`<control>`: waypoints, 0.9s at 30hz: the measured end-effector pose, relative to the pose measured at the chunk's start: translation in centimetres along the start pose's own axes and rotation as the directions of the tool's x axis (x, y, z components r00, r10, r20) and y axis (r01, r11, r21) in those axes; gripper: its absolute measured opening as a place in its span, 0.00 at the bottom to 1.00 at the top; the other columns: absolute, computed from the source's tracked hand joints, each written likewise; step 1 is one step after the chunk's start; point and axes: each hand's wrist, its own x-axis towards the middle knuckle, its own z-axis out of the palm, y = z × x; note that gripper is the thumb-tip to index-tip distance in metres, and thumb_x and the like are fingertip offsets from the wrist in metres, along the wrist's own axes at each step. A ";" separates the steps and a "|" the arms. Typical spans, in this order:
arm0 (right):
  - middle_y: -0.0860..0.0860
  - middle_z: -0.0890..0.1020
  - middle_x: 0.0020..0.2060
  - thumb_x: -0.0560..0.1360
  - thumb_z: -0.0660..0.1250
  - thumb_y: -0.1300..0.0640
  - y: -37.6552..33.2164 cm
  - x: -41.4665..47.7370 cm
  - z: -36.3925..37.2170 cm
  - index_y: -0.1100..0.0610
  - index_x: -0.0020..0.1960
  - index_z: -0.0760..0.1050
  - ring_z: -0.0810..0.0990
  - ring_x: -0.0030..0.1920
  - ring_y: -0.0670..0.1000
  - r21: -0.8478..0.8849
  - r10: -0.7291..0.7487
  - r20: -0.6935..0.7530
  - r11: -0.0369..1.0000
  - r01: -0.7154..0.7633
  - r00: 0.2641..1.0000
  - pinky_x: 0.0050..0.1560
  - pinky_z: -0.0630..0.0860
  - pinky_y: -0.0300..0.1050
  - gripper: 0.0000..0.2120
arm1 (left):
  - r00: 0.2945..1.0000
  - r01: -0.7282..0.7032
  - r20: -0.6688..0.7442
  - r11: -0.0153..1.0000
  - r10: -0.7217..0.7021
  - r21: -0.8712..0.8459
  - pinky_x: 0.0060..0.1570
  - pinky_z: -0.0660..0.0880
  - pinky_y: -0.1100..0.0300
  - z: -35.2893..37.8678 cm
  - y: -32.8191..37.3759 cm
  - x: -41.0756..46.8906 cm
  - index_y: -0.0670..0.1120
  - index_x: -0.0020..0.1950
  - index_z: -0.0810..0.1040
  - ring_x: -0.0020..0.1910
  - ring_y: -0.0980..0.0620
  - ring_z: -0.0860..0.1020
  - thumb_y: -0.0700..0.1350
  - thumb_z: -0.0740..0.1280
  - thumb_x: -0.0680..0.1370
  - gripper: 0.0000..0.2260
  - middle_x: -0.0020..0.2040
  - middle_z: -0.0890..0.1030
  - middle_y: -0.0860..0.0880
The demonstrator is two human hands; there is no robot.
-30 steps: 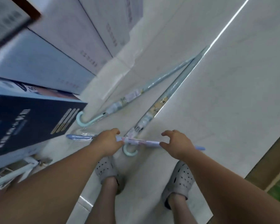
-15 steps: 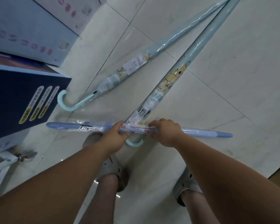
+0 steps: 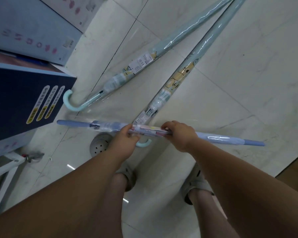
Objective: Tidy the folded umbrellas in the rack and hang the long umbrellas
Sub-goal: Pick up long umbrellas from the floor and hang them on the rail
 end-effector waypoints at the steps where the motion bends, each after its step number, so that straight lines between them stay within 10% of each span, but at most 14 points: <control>1: 0.48 0.78 0.57 0.79 0.64 0.45 0.1 -1.5 -0.8 0.44 0.63 0.74 0.78 0.57 0.55 0.013 0.010 -0.012 1.000 -0.010 1.000 0.54 0.73 0.50 0.13 | 1.000 -0.015 0.013 1.000 0.016 -0.009 0.46 0.73 0.54 0.3 0.4 -1.3 0.54 0.75 0.70 0.43 0.50 0.77 0.50 0.67 0.78 0.24 0.56 0.80 0.43; 9: 0.48 0.80 0.53 0.77 0.67 0.44 -0.4 -17.8 -9.5 0.45 0.60 0.78 0.79 0.54 0.53 0.137 0.116 -0.114 0.985 -0.100 0.987 0.54 0.72 0.48 0.13 | 0.985 -0.145 0.093 0.989 0.143 0.014 0.67 0.71 0.52 2.3 5.3 -17.0 0.62 0.78 0.64 0.70 0.51 0.72 0.45 0.67 0.81 0.28 0.74 0.71 0.52; 24: 0.45 0.80 0.52 0.77 0.68 0.44 -16.7 -50.0 -28.1 0.43 0.60 0.79 0.79 0.53 0.51 0.366 0.131 -0.405 0.930 0.029 0.905 0.55 0.77 0.50 0.13 | 0.875 -0.485 -0.003 0.874 0.485 0.023 0.53 0.74 0.56 -8.5 20.4 -55.4 0.66 0.75 0.65 0.61 0.50 0.77 0.46 0.68 0.80 0.27 0.72 0.72 0.53; 27: 0.46 0.81 0.54 0.77 0.68 0.42 -21.6 -54.4 -31.1 0.46 0.61 0.80 0.79 0.52 0.51 0.411 0.117 -0.474 0.906 0.102 0.873 0.55 0.77 0.48 0.15 | 0.828 -0.558 -0.063 0.830 0.557 -0.006 0.65 0.75 0.48 -12.0 22.3 -61.4 0.69 0.71 0.68 0.67 0.48 0.75 0.48 0.69 0.79 0.24 0.72 0.73 0.54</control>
